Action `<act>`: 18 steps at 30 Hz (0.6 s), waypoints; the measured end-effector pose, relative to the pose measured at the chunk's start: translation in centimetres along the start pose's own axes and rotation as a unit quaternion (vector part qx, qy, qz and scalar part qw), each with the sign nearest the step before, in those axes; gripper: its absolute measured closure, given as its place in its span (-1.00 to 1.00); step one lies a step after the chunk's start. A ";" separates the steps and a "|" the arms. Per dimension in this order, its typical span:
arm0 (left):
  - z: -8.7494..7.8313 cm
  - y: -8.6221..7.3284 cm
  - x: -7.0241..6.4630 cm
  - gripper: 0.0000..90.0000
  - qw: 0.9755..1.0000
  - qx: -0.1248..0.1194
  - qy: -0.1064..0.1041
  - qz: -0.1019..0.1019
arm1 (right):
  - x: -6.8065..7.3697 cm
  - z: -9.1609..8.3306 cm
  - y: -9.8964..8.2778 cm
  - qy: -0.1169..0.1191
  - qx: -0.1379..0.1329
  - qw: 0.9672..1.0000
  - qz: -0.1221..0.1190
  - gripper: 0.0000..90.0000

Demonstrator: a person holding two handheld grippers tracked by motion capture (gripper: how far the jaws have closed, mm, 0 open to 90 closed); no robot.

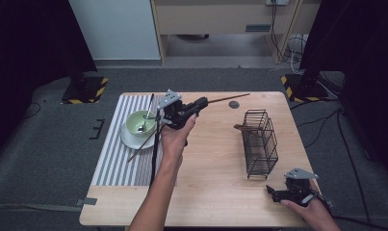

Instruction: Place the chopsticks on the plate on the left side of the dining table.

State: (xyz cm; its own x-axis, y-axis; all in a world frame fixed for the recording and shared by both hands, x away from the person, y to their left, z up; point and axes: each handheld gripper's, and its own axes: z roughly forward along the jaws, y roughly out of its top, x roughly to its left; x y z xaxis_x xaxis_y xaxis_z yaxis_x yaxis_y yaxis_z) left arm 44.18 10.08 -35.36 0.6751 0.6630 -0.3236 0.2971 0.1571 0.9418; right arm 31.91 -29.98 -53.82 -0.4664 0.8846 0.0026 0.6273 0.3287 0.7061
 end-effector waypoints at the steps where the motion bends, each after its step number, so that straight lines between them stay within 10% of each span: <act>1: -0.2 0.0 0.1 0.87 1.000 -0.004 0.001 -0.003 | 0.0 0.0 0.0 0.000 0.000 1.000 0.000 -0.99; 18: -2.2 -1.0 1.8 0.87 0.999 -0.017 0.042 -0.017 | 0.0 0.0 0.0 0.000 0.000 1.000 0.000 -0.99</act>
State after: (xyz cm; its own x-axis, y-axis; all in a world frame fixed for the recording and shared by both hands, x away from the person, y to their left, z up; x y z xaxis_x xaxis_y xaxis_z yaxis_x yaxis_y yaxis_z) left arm 43.60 12.71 -36.69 0.6061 0.7156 -0.3471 0.2939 0.2040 0.9338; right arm 31.91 -29.98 -53.83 -0.4656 0.8850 0.0024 0.6273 0.3281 0.7063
